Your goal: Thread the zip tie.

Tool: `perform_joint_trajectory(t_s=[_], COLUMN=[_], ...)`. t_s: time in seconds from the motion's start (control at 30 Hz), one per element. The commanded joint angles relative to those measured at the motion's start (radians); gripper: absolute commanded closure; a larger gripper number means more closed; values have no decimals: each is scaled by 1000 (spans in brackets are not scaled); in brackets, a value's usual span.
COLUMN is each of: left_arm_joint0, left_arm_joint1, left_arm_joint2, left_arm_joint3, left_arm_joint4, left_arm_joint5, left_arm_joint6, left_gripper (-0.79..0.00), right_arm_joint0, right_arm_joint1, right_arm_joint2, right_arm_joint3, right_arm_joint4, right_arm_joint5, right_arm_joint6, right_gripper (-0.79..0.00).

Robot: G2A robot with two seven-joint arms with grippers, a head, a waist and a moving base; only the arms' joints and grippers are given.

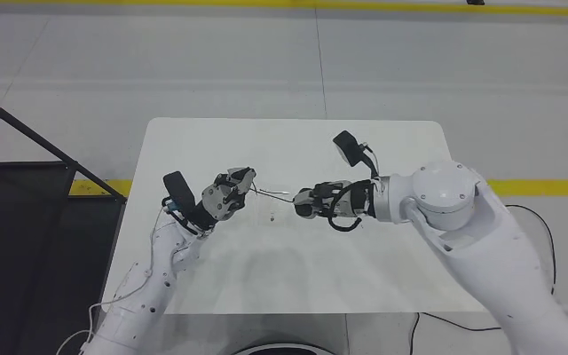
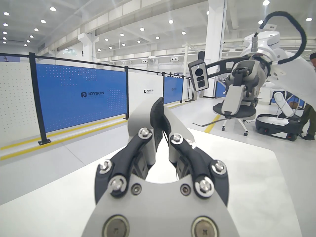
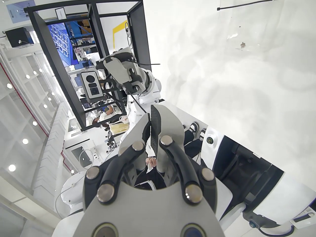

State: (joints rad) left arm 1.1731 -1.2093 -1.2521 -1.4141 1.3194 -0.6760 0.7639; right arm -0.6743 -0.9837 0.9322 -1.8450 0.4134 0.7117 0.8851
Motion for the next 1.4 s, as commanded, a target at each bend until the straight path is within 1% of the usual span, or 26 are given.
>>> perform_joint_trajectory(t_s=[0.0,0.23,0.4,0.73,1.37], left_arm_joint0=[-5,-13,-13,-13,-13], left_arm_joint1=[-1,-5,-5,-5,-5], left_arm_joint2=[5,24,24,24,24], left_arm_joint3=[3,17,17,17,17], left_arm_joint4=[9,46,46,46,46], left_arm_joint5=[12,40,40,40,40], left_arm_joint6=[9,45,45,45,45], left_gripper=[0,0,0,0,0], right_arm_joint0=[-9,-25,-19,9,13], right_arm_joint1=[1,-1,-7,-18,-20], right_arm_joint2=[4,28,37,17,22], right_arm_joint3=[-6,0,15,35,42], right_arm_joint4=[5,72,116,138,162], right_arm_joint5=[-3,-18,1,57,73], right_arm_joint6=[-1,-8,-44,-83,-97], right_gripper=[0,0,0,0,0])
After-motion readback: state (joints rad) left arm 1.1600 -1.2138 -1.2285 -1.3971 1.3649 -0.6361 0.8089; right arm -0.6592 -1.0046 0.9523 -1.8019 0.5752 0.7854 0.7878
